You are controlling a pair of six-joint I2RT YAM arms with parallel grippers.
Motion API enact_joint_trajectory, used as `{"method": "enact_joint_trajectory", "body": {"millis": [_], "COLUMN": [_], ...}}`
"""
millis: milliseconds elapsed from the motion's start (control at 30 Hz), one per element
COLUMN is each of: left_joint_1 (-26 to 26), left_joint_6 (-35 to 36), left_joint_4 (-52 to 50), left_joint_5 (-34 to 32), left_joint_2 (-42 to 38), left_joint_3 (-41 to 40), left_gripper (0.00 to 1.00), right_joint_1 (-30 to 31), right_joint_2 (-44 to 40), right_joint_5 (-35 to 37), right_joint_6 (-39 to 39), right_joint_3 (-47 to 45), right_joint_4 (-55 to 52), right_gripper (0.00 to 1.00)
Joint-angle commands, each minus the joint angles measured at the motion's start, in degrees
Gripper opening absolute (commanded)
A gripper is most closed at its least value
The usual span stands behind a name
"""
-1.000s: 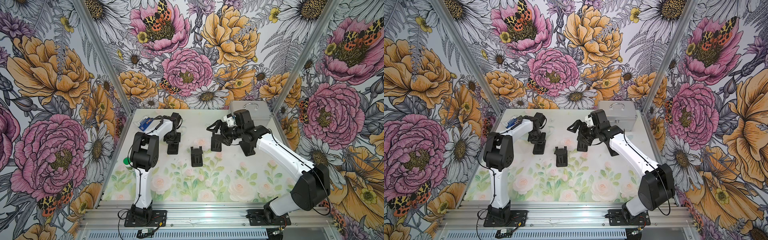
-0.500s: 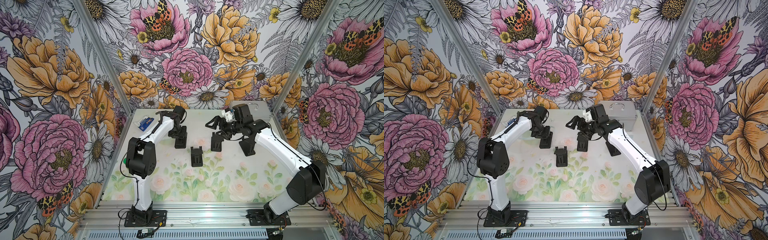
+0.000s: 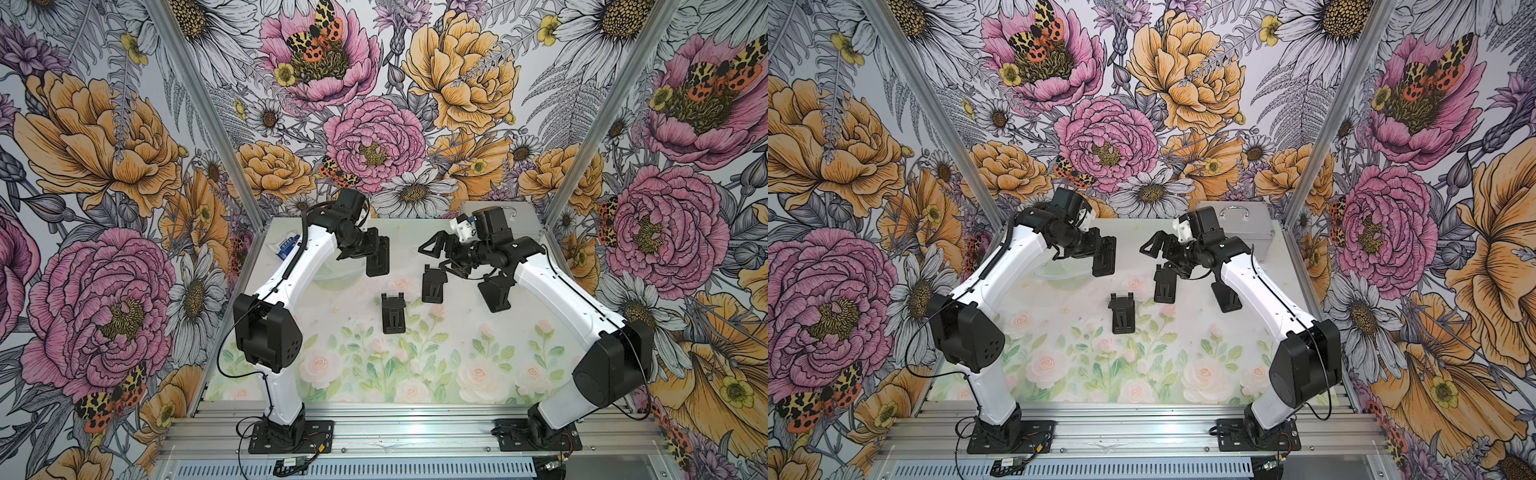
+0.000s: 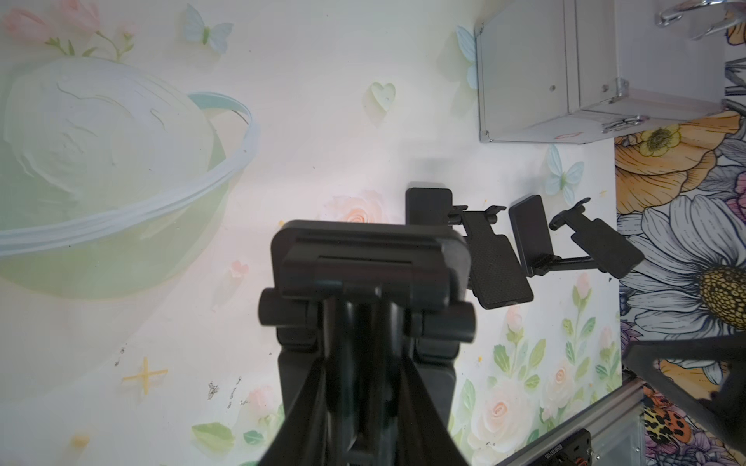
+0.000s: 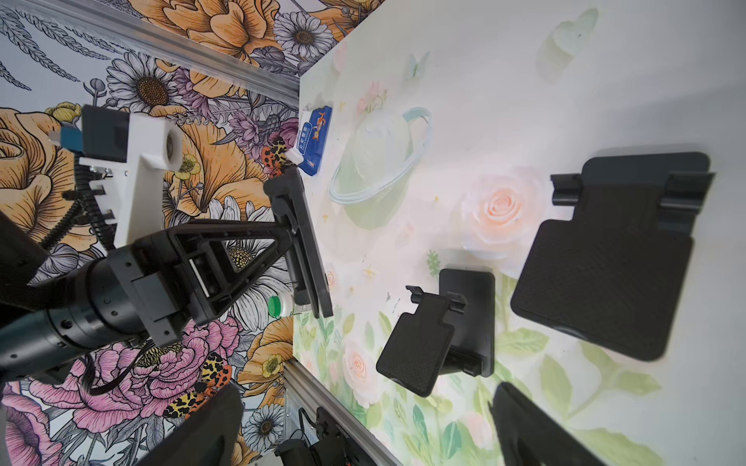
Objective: Open the phone stand
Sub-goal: Pick up the phone stand at the center of the board.
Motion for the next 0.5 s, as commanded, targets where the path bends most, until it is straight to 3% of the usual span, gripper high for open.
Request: {"method": "enact_joint_trajectory", "body": {"millis": [0,467], "left_joint_1": [-1.0,-2.4], "left_joint_6": [-3.0,-16.7], "left_joint_4": [1.7,19.2], "left_joint_5": [6.0,19.6], "left_joint_2": [-1.3,-6.2], "left_joint_3": [1.4,-6.7], "left_gripper": [0.0,0.0], "right_joint_1": [-0.6,-1.9], "right_joint_2": [-0.1,-7.3], "right_joint_5": [-2.0,-10.5], "right_joint_6": [-1.9,7.8], "right_joint_3": [0.2,-14.1], "right_joint_4": [0.2,19.9], "right_gripper": [0.99,0.99]}}
